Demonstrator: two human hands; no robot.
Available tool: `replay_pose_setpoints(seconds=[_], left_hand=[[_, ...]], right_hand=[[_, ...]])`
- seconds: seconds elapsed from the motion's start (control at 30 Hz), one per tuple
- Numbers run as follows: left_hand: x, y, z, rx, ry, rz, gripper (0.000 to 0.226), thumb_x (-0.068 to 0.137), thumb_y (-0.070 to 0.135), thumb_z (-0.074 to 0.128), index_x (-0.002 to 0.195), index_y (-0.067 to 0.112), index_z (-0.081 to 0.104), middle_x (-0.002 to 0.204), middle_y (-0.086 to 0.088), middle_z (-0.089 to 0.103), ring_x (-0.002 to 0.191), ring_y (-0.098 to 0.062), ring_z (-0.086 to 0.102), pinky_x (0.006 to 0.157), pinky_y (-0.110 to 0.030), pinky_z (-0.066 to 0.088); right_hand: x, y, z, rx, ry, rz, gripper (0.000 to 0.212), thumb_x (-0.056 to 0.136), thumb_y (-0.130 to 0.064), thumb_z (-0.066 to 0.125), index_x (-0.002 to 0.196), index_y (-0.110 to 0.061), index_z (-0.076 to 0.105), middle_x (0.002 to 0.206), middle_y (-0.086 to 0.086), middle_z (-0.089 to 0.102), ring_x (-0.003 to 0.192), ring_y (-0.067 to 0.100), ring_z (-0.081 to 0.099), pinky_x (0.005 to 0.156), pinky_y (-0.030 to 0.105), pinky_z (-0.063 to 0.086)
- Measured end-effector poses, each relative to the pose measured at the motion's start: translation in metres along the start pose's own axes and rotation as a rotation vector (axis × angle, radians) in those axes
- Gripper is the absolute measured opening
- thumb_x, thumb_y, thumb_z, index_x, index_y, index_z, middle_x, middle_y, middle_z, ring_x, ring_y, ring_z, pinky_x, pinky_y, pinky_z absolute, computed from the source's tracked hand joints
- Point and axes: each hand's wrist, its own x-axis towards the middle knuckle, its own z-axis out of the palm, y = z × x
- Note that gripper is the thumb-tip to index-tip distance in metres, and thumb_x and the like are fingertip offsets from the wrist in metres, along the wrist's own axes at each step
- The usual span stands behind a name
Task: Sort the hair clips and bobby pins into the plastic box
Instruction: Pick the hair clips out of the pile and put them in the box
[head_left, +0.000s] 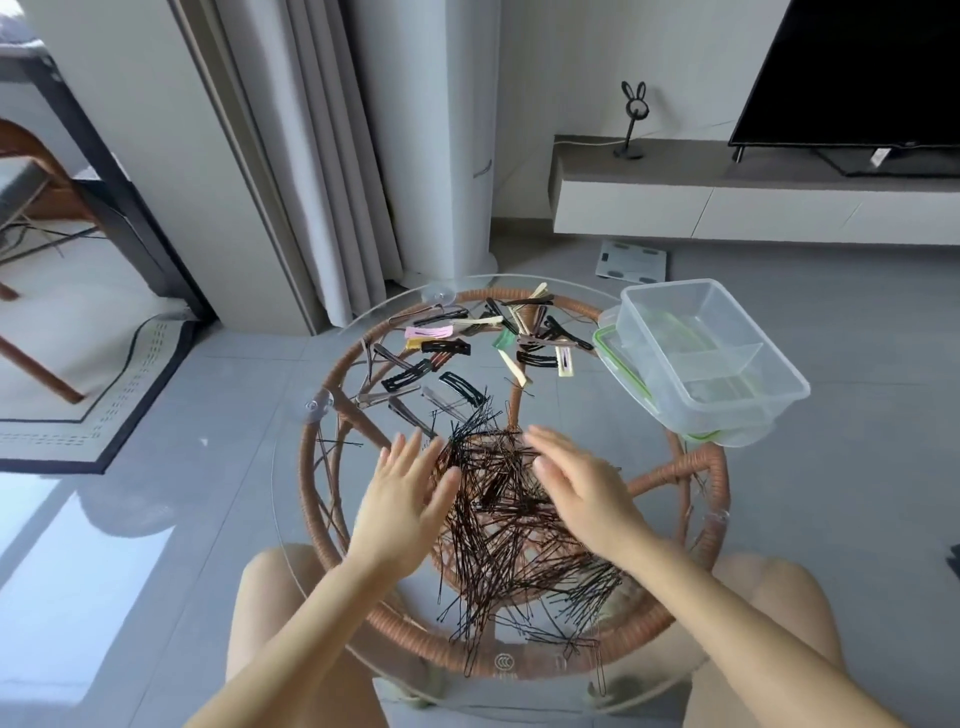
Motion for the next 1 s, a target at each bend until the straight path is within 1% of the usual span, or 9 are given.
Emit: replay_pose_setpoints(seconds=[0.13,0.3,0.43,0.57,0.73,0.8,0.87,0.93,1.0], left_hand=[[-0.024,-0.012,-0.012,-0.102,0.071,-0.040,0.080,0.075,0.078,0.014,0.144,0.039,0.022,0.157,0.008,0.011,0.147,-0.014,0.000,0.116,-0.039,0.003],[-0.058,-0.005,0.008,0.178,-0.105,0.232,0.097,0.061,0.092,0.015,0.140,0.047,-0.020,0.157,-0.001,-0.008,0.145,-0.027,-0.014,0.115,-0.054,-0.007],[-0.061,0.010,0.028,0.356,-0.064,0.286,0.109,0.058,0.094,0.023,0.147,0.035,-0.003,0.156,-0.016,0.010,0.143,-0.041,0.004,0.109,-0.066,0.007],[-0.036,0.031,0.037,0.266,-0.027,0.184,0.094,0.070,0.084,0.020,0.146,0.036,-0.007,0.158,-0.014,0.000,0.145,-0.037,-0.007,0.113,-0.056,-0.004],[-0.013,0.044,0.043,0.106,0.054,0.077,0.078,0.085,0.065,0.024,0.149,0.023,0.009,0.157,-0.019,0.008,0.146,-0.035,-0.002,0.117,-0.047,-0.003],[-0.006,0.048,0.040,-0.102,0.109,0.016,0.066,0.093,0.050,0.034,0.147,0.016,0.017,0.156,-0.018,0.013,0.147,-0.031,0.002,0.120,-0.045,0.001],[-0.002,0.054,0.032,-0.258,0.151,-0.049,0.061,0.095,0.043,0.036,0.146,0.013,0.021,0.157,-0.014,0.016,0.147,-0.028,0.004,0.121,-0.044,0.006],[-0.007,0.055,0.021,-0.222,0.142,-0.035,0.068,0.091,0.054,0.033,0.146,0.016,0.021,0.157,-0.011,0.015,0.147,-0.027,0.003,0.120,-0.045,0.004],[-0.026,0.052,0.015,-0.031,0.077,0.107,0.087,0.077,0.075,0.026,0.147,0.024,0.018,0.158,-0.008,0.010,0.147,-0.030,0.000,0.117,-0.049,0.000]], right_hand=[[-0.030,0.030,-0.025,0.068,0.199,0.141,0.039,0.095,-0.028,0.044,0.131,-0.013,0.048,0.143,-0.001,0.043,0.132,0.006,0.035,0.106,0.019,0.025],[-0.074,0.049,-0.012,-0.011,0.205,0.224,0.055,0.089,-0.046,0.043,0.133,-0.013,0.042,0.144,0.004,0.039,0.135,0.015,0.032,0.109,0.025,0.022],[-0.069,0.022,0.017,-0.092,0.368,0.230,0.061,0.087,-0.048,0.034,0.128,-0.004,0.047,0.132,0.015,0.051,0.127,0.027,0.043,0.108,0.036,0.032],[-0.047,0.002,0.037,-0.025,0.509,0.289,0.055,0.090,-0.043,0.029,0.124,-0.004,0.048,0.123,0.014,0.055,0.119,0.027,0.046,0.105,0.051,0.036],[-0.017,-0.022,0.055,0.247,0.676,0.409,0.034,0.094,-0.030,0.034,0.113,-0.009,0.053,0.109,0.001,0.057,0.111,0.016,0.046,0.108,0.053,0.030],[-0.004,-0.032,0.055,0.433,0.738,0.447,0.033,0.094,-0.030,0.033,0.111,-0.010,0.053,0.104,-0.004,0.051,0.110,0.021,0.048,0.106,0.049,0.032],[0.002,-0.035,0.047,0.615,0.779,0.454,0.029,0.097,-0.024,0.035,0.115,-0.008,0.051,0.113,0.003,0.053,0.111,0.021,0.049,0.102,0.036,0.038],[-0.004,-0.031,0.033,0.689,0.780,0.419,0.026,0.098,-0.018,0.036,0.117,-0.008,0.050,0.121,0.006,0.053,0.110,0.014,0.049,0.092,0.021,0.040],[-0.023,-0.016,0.021,0.688,0.721,0.358,0.023,0.097,-0.017,0.038,0.115,-0.011,0.051,0.123,0.003,0.053,0.111,0.010,0.048,0.088,0.011,0.036]])
